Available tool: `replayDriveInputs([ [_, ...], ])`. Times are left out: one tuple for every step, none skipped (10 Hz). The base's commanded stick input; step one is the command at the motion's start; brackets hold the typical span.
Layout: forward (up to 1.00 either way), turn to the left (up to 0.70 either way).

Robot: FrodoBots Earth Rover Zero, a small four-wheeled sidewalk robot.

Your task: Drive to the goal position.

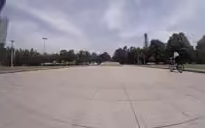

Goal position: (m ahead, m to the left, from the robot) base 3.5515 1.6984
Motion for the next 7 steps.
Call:
replayDriveInputs([
  [1.0, 0.0],
  [1.0, 0.0],
  [1.0, 0.0],
  [1.0, 0.0],
  [1.0, 0.0],
  [1.0, 0.0],
  [1.0, 0.0],
])
